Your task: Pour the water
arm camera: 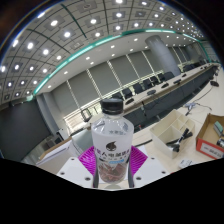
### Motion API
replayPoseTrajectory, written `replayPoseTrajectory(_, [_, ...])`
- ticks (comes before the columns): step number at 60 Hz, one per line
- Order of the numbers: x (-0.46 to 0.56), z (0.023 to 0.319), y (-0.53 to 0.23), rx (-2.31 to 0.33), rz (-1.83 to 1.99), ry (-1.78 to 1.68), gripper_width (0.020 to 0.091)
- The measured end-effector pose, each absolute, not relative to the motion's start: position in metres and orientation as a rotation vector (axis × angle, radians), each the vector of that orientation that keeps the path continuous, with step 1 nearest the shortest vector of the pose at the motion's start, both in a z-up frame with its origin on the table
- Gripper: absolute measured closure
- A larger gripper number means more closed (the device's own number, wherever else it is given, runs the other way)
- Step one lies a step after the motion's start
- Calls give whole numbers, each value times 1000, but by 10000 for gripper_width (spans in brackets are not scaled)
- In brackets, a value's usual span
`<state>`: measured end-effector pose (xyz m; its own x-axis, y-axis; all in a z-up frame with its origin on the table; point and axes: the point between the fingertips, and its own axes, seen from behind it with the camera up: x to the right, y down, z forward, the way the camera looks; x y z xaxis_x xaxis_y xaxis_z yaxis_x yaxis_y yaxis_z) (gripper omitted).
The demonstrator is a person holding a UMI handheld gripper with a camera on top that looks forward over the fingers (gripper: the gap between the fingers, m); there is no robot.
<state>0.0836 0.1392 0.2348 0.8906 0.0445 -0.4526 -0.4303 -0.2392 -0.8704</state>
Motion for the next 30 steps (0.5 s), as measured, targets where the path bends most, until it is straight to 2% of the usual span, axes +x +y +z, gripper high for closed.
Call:
replayPoseTrajectory(11, [173,194,135,-1803,72,116,705])
replayPoseTrajectory(13, [198,160,144,-1814,37,94,704])
replayPoseTrajectory(15, [201,157,137,-1836,9,88,703])
replayPoseTrajectory(24, [222,99,137,-1900,-43,63,702])
replayPoseTrajectory(30, [226,78,131,-1925,-41,68,703])
